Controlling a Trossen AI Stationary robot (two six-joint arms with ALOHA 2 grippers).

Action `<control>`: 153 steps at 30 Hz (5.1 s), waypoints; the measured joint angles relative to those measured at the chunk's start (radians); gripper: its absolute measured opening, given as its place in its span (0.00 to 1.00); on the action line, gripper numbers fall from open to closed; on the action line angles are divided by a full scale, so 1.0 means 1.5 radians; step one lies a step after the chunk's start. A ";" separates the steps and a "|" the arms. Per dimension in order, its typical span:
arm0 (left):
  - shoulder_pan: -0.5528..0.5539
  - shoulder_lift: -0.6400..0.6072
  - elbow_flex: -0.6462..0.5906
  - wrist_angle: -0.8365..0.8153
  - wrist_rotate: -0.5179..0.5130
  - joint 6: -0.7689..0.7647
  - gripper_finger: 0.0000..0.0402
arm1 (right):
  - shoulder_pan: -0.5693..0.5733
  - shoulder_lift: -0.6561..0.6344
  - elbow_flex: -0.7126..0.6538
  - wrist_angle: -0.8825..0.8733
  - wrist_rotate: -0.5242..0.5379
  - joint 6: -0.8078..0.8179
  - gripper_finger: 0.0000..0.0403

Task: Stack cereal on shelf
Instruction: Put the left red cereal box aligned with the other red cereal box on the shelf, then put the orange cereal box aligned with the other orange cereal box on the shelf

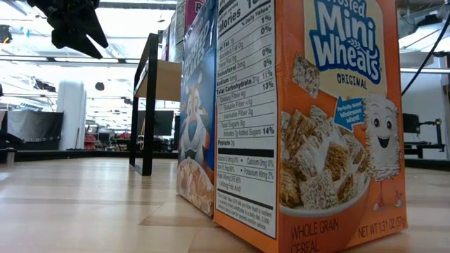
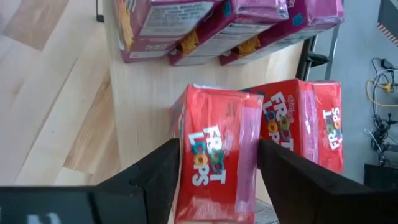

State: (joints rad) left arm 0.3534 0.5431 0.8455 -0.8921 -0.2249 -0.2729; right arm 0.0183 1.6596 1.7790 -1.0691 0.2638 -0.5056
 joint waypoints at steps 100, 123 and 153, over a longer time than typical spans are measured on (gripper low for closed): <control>0.000 0.000 0.000 -0.008 -0.033 -0.009 0.67 | 0.379 -0.031 -0.131 -0.205 0.000 0.858 0.66; 0.000 0.000 0.000 -0.032 -0.013 -0.037 0.67 | 0.387 0.152 -0.131 0.243 -0.100 0.506 0.82; 0.000 0.000 0.000 -0.030 -0.012 -0.050 0.67 | 0.366 0.195 -0.120 0.237 -0.125 0.488 0.49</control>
State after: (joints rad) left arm 0.3531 0.5430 0.8455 -0.9368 -0.2423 -0.3485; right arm 0.5667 1.9518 1.5986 -0.7132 0.0761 0.2264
